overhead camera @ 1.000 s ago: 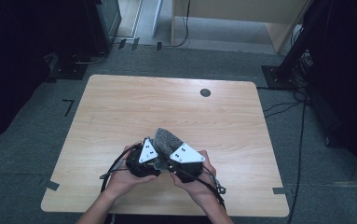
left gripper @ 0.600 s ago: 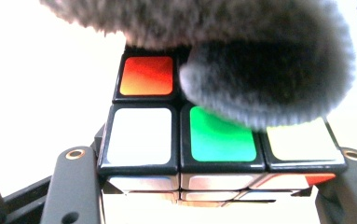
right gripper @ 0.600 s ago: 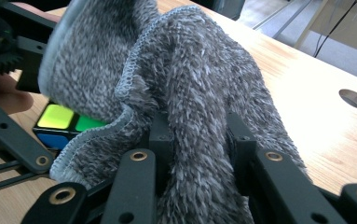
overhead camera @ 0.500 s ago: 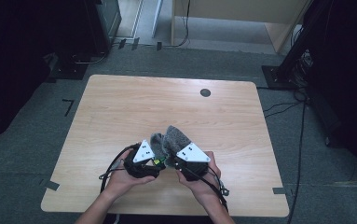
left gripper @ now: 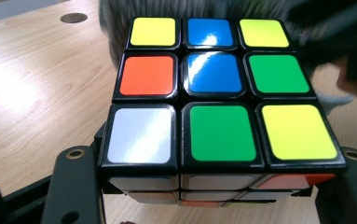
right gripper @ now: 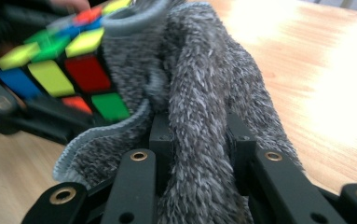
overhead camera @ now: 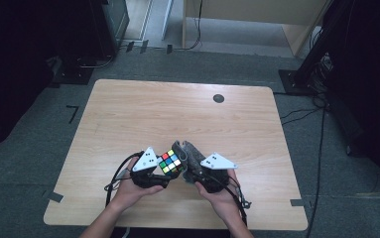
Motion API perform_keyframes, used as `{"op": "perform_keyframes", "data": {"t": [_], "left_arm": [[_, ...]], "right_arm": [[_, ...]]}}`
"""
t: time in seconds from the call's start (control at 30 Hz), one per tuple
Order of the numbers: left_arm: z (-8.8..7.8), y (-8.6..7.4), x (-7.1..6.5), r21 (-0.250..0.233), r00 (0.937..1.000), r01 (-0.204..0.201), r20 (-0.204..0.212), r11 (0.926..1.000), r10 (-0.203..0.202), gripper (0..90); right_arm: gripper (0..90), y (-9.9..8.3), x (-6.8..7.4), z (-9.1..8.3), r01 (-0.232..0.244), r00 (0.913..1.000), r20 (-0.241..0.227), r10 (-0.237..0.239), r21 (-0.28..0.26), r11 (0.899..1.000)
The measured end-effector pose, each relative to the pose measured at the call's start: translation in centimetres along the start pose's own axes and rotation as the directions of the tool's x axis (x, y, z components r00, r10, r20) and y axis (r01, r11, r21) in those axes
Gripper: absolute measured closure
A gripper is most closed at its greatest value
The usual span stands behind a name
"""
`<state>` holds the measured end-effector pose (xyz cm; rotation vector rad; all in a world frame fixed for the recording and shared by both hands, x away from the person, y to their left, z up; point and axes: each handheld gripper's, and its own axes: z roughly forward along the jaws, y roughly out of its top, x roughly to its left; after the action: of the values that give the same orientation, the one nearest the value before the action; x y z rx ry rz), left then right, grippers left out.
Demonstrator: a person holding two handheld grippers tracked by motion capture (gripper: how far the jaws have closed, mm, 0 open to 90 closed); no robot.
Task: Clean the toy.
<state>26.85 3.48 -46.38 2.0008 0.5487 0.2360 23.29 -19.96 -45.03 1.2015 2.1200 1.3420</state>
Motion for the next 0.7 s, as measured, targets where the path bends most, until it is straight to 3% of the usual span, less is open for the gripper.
{"op": "perform_keyframes", "data": {"t": [0.1, 0.2, 0.4, 0.5, 0.57, 0.63, 0.7], "left_arm": [[0.0, -0.1, -0.4, -0.013, 0.9993, -0.032, -0.021, 0.9994, 0.032, 34.5], [-0.3, 0.0, -0.8, -0.040, 0.9953, -0.051, -0.085, 0.9979, 0.048, 34.5], [-0.7, 0.0, 0.2, -0.026, 0.9996, 0.011, -0.025, 0.9996, -0.011, 34.5], [-0.6, 0.1, 0.4, -0.022, 0.9996, 0.027, 0.000, 0.9994, -0.027, 34.5], [-0.4, 0.1, 0.4, -0.005, 0.9997, 0.022, 0.011, 0.9997, -0.022, 34.5], [-0.1, 0.1, 0.0, 0.006, 0.9999, -0.011, 0.005, 0.9999, 0.011, 34.5], [0.0, 0.2, -0.2, 0.000, 0.9998, -0.019, 0.002, 0.9998, 0.019, 34.6]], "right_arm": [[71.3, 0.3, -0.1, -0.8, -0.015, 0.9996, -0.025, 0.013, -0.082, 0.997], [71.4, 0.1, 0.1, -0.5, 0.009, 0.9992, -0.039, -0.012, -0.090, 0.996], [71.4, -0.9, -0.3, 0.6, -0.005, 0.9985, -0.055, 0.003, -0.032, 0.999], [71.1, -0.6, -0.2, 0.2, 0.006, 0.9993, -0.036, -0.008, -0.055, 0.998], [70.9, -0.3, 0.1, -0.5, 0.012, 0.9992, -0.037, -0.016, -0.112, 0.994], [70.8, 0.0, 0.2, -1.0, 0.027, 0.9989, -0.035, -0.032, -0.141, 0.990], [70.6, 0.0, 0.2, -1.0, 0.033, 0.9984, -0.042, -0.039, -0.127, 0.991]]}}
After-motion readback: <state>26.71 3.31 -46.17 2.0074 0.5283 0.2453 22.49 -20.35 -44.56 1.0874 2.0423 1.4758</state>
